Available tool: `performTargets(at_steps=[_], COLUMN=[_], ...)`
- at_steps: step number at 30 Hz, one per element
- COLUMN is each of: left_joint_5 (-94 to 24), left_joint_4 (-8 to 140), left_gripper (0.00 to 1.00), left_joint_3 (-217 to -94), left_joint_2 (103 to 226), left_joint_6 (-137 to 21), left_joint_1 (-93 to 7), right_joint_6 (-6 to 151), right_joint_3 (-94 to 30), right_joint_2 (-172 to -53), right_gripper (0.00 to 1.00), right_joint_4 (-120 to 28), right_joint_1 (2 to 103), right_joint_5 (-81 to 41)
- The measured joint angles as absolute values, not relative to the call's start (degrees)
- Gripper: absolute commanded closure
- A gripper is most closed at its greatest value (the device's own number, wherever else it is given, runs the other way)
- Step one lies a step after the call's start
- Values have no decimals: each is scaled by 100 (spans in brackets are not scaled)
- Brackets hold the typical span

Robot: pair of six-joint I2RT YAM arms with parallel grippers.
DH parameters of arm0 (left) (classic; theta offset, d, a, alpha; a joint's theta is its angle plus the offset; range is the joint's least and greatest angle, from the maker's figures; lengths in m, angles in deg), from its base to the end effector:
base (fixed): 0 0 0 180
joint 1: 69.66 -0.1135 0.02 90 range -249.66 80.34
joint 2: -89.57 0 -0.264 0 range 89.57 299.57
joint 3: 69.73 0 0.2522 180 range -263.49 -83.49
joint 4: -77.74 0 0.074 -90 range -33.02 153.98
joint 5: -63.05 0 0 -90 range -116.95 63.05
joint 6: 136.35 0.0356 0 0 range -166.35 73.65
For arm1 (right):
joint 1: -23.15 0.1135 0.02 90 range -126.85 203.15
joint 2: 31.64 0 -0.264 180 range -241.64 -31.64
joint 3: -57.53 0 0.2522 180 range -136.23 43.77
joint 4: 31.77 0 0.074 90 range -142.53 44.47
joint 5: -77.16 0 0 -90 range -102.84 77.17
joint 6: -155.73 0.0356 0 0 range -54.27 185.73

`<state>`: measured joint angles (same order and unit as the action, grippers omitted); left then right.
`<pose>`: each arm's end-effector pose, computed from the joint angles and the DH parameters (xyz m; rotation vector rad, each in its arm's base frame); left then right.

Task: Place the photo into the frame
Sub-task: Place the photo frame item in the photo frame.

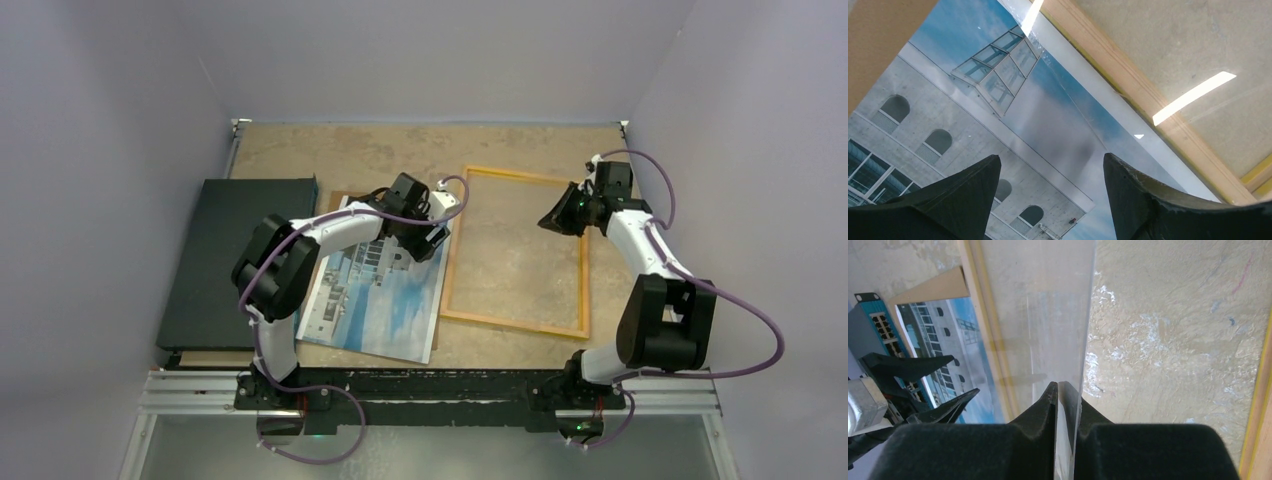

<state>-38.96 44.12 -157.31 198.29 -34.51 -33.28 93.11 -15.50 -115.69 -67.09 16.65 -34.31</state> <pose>0.3199 -0.2448 0.1837 1.1196 2.2932 -0.4343 0.3136 -0.0226 0.2504 0.5223 2.3371 0.6185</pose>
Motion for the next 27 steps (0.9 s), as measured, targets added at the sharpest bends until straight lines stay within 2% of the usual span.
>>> performTargets(at_steps=[2, 8, 14, 21, 27], left_joint_5=[-3898, -4001, -4027, -4025, -4016], left_joint_4=[4408, 4406, 4397, 4388, 4369], left_gripper=[34, 41, 47, 50, 56], left_joint_3=[-15713, -15709, -15709, -15698, -15696], left_joint_2=[19882, 19902, 19902, 19902, 19902], left_joint_6=[-3423, -3368, -3346, -3331, -3342], left_joint_1=[-3326, -3319, -3221, -3142, -3142], right_joint_6=[9329, 9466, 9639, 9840, 9930], right_joint_3=[-1541, -1511, -1253, -824, -730], right_joint_2=[-11569, -11569, -11571, -11639, -11654], right_gripper=[86, 60, 46, 35, 33], right_joint_4=[-6685, -6524, -6342, -6174, -6108], right_joint_1=[1665, 1663, 1549, 1318, 1138], right_joint_5=[-3363, -3263, -3326, -3457, -3717])
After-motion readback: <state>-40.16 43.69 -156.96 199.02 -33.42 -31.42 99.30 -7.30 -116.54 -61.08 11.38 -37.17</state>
